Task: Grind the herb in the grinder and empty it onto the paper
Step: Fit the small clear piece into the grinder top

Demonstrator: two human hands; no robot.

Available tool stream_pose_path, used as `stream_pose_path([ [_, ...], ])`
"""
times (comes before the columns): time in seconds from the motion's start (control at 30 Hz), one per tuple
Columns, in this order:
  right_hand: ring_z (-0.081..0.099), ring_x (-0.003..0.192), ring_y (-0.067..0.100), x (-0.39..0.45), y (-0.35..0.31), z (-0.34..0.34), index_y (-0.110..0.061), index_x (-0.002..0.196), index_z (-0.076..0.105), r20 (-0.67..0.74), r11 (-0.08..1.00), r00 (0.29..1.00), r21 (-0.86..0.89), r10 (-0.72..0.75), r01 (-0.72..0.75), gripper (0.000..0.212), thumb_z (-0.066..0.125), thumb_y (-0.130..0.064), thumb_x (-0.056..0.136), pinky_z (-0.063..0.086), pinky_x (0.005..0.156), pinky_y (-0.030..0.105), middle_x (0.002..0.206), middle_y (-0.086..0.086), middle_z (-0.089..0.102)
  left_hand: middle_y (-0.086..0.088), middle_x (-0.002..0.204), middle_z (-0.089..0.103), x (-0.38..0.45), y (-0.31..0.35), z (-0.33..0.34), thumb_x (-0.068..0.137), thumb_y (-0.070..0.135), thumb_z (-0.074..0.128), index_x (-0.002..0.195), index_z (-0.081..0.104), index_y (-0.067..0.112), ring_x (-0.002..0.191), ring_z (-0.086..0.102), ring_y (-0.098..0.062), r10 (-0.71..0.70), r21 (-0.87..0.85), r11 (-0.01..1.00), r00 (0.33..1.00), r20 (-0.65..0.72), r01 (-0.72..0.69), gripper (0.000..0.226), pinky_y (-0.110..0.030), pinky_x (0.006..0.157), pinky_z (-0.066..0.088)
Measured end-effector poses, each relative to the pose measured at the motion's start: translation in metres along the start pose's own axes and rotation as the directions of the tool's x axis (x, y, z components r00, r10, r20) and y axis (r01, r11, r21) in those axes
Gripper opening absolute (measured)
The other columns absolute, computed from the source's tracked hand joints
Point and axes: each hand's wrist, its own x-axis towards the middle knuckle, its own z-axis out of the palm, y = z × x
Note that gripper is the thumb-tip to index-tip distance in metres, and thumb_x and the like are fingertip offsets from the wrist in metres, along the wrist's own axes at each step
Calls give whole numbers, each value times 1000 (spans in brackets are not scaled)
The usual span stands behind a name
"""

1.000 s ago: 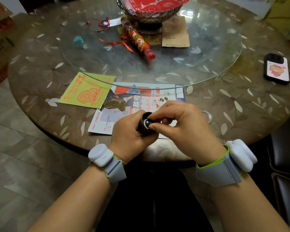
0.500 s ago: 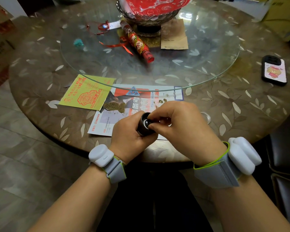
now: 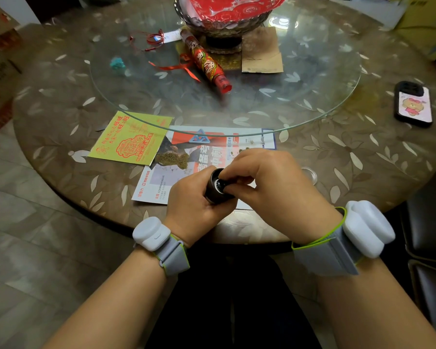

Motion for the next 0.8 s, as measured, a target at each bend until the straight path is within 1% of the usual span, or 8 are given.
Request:
stream_pose_path([
  [0.1,61,72,22,1,2,-1,-14,86,76,9,999,999,-7,-38,38,22,63,-13,70,52,69,41,78,5,69,4,69,60,0,1,0,70,39,61,87,55,27,62,54,-20,-1,-2,1000,1000,0,1,22,-38,54,46],
  [0.2,63,70,22,2,4,-3,-11,85,76,29,993,993,-38,-115,116,21,64,-9,69,53,66,39,78,5,70,2,70,61,-1,2,0,70,39,61,87,55,26,62,55,-22,8,-4,1000,1000,0,-8,22,-40,54,46],
  [0.3,65,71,23,3,5,-4,-10,83,76,35,983,985,-67,-170,172,21,64,-4,68,47,66,32,78,5,71,0,69,61,-1,1,0,70,38,61,86,54,25,62,55,-24,9,-10,1000,1000,0,-9,22,-42,54,46],
  [0.37,65,72,24,4,5,-3,-10,83,76,38,979,981,-70,-192,194,22,63,-2,68,43,66,30,78,6,71,0,69,61,0,1,0,70,38,61,85,54,25,62,55,-26,2,-19,1000,1000,-2,-2,21,-43,54,46],
  [0.57,66,74,23,5,8,-2,-10,84,76,29,980,981,-49,-193,194,22,63,-2,68,44,69,28,80,5,71,0,69,61,-1,1,-1,70,39,61,87,54,24,62,55,-24,-5,-18,1000,1000,1,5,23,-42,54,46],
  [0.8,65,75,21,3,9,-1,-11,85,76,18,978,979,-46,-201,202,22,64,-2,69,45,69,29,82,4,71,-2,70,62,-1,1,-1,70,40,61,87,54,23,63,56,-25,-8,-1,1000,1000,5,8,25,-42,54,46],
])
